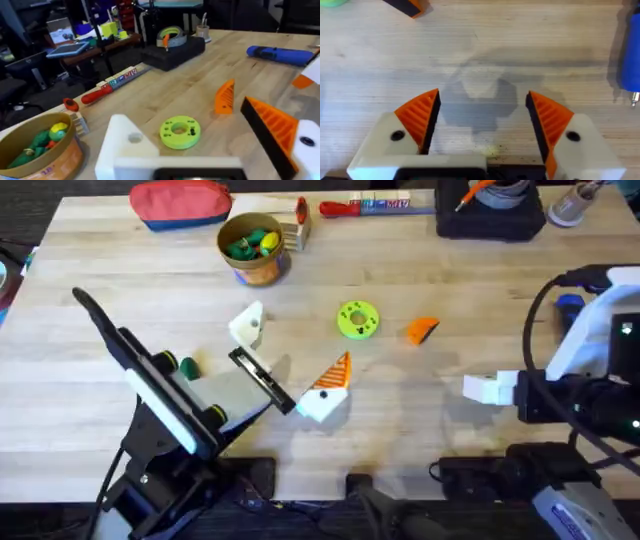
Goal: Pick up the gripper from the table and insert it into the empty holder that is missing its gripper. Then pick up a screw, insert it into the mounting hole, and use the screwdriver to tighten it. Finally, clean up the table by picking up the vegetable and placing it into the bucket.
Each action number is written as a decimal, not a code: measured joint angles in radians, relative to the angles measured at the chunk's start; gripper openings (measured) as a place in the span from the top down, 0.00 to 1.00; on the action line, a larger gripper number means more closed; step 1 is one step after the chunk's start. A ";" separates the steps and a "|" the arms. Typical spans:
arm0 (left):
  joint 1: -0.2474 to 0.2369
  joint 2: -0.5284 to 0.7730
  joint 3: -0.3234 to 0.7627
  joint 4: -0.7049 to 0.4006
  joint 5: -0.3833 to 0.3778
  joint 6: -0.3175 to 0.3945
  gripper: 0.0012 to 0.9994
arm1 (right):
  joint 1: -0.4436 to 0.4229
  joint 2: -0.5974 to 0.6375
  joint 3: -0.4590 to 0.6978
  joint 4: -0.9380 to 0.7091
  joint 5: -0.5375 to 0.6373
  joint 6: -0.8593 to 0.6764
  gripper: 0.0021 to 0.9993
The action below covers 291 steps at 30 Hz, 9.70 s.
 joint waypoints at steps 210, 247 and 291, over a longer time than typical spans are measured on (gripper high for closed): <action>-0.001 -0.039 0.000 -0.120 0.220 -0.483 0.01 | 0.451 1.051 0.162 1.388 -1.157 0.848 0.01; -0.001 -0.039 0.000 -0.120 0.223 -0.482 0.01 | 0.470 1.051 0.162 1.259 -1.216 0.681 0.68; 0.003 -0.039 0.000 -0.120 0.219 -0.486 0.01 | 0.536 1.051 0.163 1.344 -1.142 0.738 0.54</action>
